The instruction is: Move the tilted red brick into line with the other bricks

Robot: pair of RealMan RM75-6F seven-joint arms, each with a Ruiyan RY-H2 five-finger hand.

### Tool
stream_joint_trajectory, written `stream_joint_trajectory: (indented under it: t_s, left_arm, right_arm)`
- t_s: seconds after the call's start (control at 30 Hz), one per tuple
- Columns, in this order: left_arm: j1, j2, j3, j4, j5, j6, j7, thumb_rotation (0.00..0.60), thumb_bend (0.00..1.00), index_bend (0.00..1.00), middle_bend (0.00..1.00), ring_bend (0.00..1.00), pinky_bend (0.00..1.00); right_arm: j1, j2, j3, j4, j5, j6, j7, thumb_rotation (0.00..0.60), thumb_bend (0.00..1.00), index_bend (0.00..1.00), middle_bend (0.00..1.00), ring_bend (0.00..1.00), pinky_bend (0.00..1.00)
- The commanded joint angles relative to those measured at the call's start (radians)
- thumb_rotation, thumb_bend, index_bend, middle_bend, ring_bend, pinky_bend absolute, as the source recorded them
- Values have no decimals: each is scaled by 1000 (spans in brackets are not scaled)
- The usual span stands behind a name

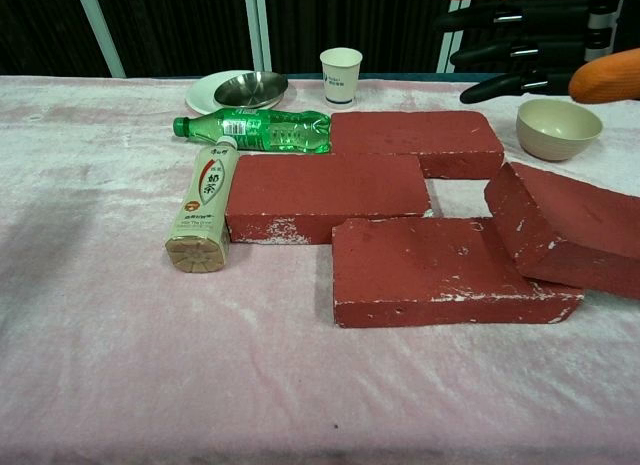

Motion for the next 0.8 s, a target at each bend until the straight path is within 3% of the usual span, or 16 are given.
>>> stream_joint_trajectory:
  t_s: [0.03, 0.8]
  left_arm:
    - [0, 0, 1, 0, 1, 0, 1, 600, 735, 151, 42, 0, 0]
    - [-4, -4, 4, 6, 10, -3, 18, 600, 735, 151, 42, 0, 0]
  right_arm:
    - [1, 0, 0, -1, 1, -1, -2, 600, 0, 0, 0, 15, 93]
    - [-11, 10, -2, 3, 18, -1, -53, 600, 0, 0, 0, 15, 93]
